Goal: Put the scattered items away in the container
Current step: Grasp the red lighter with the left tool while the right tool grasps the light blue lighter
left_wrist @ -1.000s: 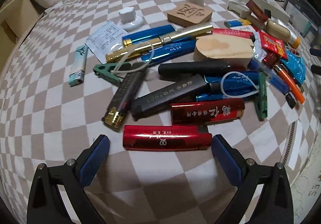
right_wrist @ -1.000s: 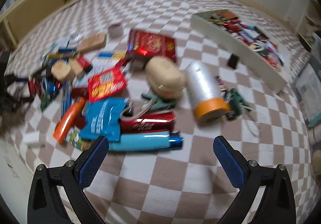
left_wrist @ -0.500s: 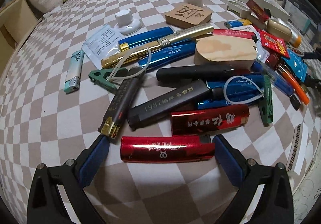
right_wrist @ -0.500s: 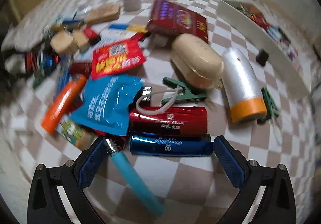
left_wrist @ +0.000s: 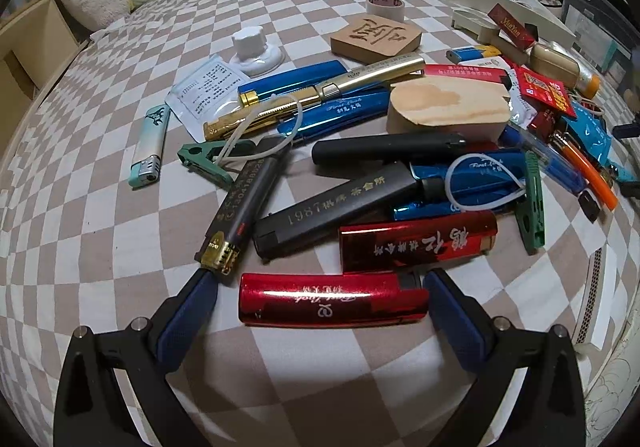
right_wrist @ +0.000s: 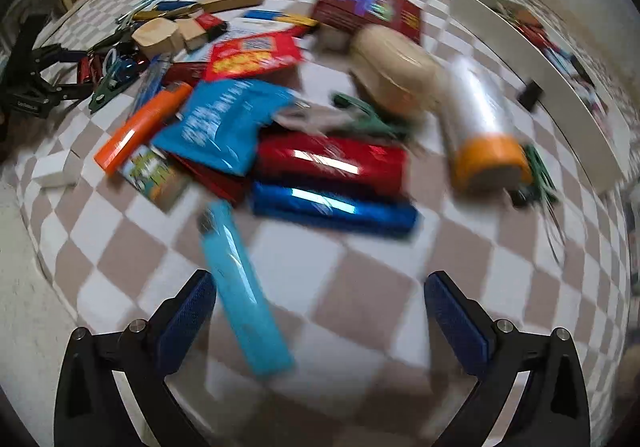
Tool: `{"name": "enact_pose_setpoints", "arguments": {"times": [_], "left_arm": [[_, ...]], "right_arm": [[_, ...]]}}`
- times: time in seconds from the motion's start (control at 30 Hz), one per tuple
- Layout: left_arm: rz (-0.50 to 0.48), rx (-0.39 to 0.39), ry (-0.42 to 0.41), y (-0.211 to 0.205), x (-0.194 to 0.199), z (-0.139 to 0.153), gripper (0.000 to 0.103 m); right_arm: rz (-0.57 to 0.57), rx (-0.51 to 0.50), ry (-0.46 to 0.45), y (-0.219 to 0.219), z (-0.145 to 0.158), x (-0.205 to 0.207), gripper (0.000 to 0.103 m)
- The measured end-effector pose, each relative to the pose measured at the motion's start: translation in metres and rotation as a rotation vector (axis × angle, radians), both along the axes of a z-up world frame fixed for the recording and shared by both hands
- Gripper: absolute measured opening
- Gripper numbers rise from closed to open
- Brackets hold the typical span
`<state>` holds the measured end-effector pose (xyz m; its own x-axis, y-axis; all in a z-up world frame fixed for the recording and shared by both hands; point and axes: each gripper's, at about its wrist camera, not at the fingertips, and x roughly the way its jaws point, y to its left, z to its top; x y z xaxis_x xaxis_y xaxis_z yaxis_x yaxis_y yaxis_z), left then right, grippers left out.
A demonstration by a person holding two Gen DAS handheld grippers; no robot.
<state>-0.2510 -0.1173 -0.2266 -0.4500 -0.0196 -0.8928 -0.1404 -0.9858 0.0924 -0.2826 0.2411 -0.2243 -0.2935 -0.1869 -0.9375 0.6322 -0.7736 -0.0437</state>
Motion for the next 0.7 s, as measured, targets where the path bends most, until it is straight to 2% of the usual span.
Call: {"name": "enact_pose_setpoints", "arguments": {"times": [0.3,0.47,0.7], "left_arm": [[0.027,0.002,-0.017,0.001,-0.002,0.001,0.103],[0.024,0.006,-0.012,0.001,-0.001,0.002,0.101],[-0.002,0.009,0.006,0.007,0.006,0.006,0.083]], "right_arm": [[-0.222,0.009,-0.034,0.063,0.002,-0.025,0.103],[-0.161,0.003,-0.040,0.057,0.010,-0.013,0.103],[-0.103,-0.075,-0.089,0.029,0.013,-0.004,0.103]]}}
